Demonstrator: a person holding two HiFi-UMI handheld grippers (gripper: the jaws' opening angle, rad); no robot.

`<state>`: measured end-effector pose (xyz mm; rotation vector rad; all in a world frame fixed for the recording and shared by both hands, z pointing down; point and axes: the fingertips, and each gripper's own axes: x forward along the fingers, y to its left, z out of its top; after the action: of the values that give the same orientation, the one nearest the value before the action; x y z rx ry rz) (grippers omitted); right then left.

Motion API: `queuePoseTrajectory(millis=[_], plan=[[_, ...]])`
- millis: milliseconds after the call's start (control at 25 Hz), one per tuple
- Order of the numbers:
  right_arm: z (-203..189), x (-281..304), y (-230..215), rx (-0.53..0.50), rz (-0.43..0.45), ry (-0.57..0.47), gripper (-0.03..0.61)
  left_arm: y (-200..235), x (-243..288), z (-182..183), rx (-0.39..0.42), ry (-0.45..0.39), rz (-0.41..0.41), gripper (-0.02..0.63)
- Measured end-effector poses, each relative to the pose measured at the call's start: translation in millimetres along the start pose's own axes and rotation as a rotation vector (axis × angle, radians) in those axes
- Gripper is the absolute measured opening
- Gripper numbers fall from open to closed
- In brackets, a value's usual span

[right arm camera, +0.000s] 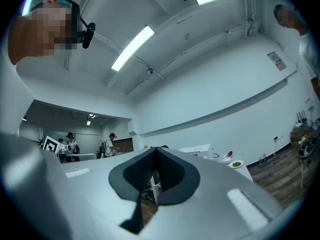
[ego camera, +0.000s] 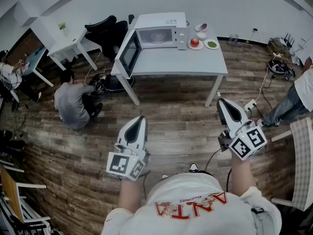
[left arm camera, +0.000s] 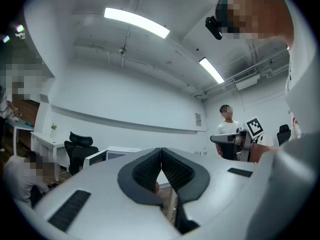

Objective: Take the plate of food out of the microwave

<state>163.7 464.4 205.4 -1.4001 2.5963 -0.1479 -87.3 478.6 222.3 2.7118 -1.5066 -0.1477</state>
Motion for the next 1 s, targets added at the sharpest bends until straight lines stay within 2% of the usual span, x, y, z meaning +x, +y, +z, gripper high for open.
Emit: queuePoseTrajectory(millis=[440, 680, 1000], plan=[[-3, -4, -6, 0.001, 0.001, 0.005, 0.0, -9, 3, -1, 0.01, 0.007, -0.003, 0.009], [-1, -9, -2, 0.009, 0.075, -0.022, 0.002, -19, 10, -3, 0.013, 0.014, -0.003, 0.009], [0, -26, -43, 0.062, 0.088, -0.028, 0.002, -50, 47, -7, 0.02, 0.029, -0.029, 0.009]])
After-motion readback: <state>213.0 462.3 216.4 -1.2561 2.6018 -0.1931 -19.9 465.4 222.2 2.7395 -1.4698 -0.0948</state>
